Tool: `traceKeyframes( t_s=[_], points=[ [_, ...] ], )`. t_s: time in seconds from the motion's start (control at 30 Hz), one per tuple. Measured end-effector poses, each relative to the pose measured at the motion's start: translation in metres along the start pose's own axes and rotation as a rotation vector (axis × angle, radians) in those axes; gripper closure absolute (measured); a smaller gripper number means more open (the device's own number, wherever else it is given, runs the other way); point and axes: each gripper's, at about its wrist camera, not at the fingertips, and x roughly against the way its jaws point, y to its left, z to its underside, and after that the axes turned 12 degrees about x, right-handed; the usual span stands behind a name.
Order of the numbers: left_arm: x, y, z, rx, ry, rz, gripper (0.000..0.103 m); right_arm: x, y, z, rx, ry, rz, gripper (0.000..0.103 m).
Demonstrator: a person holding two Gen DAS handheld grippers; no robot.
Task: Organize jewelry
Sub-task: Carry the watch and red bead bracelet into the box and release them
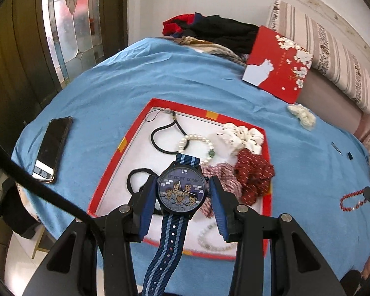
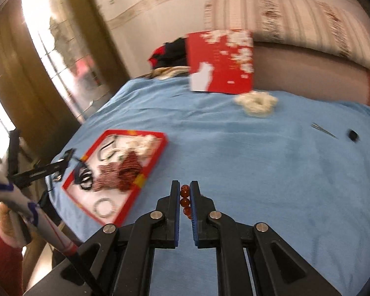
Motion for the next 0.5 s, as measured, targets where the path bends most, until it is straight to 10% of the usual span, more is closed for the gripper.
traceKeyframes(
  t_s=[0.5],
  points=[
    [-0.097, 0.016, -0.043, 0.029, 0.09, -0.075, 0.062, -0.108, 0.147, -0.036, 0.189, 0.136, -0.219, 0.095]
  ],
)
